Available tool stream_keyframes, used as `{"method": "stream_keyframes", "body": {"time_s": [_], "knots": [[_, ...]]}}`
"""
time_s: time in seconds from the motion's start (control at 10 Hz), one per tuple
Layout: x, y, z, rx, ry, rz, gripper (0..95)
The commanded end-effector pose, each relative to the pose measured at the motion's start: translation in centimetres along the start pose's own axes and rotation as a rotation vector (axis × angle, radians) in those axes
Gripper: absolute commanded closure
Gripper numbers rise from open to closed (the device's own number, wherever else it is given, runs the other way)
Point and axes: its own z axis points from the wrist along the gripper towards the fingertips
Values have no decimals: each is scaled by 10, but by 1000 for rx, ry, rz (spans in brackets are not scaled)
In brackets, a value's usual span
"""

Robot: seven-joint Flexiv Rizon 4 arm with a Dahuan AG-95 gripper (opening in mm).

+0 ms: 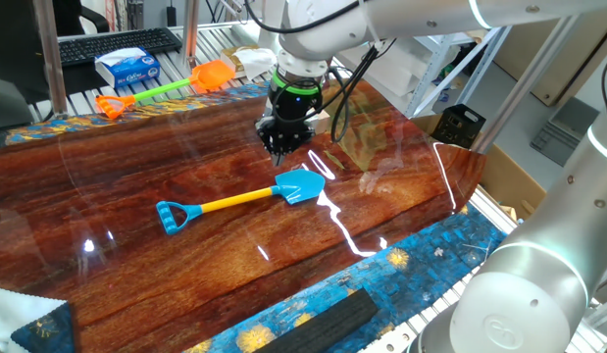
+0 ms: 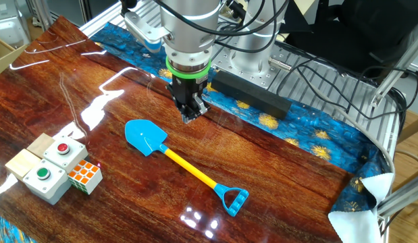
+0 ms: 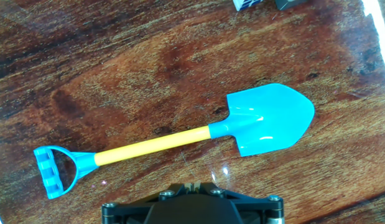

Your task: Use a shovel to scoop up an object

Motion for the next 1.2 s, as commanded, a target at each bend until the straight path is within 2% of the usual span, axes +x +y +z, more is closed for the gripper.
{"method": "stream_keyframes", "body": {"time_s": [0.1, 1.0, 1.2], "knots": [[1, 0, -1, 0, 0, 0, 950], [0, 1, 2, 0, 1, 9, 950], [1, 3, 6, 4, -2, 106, 950]]}}
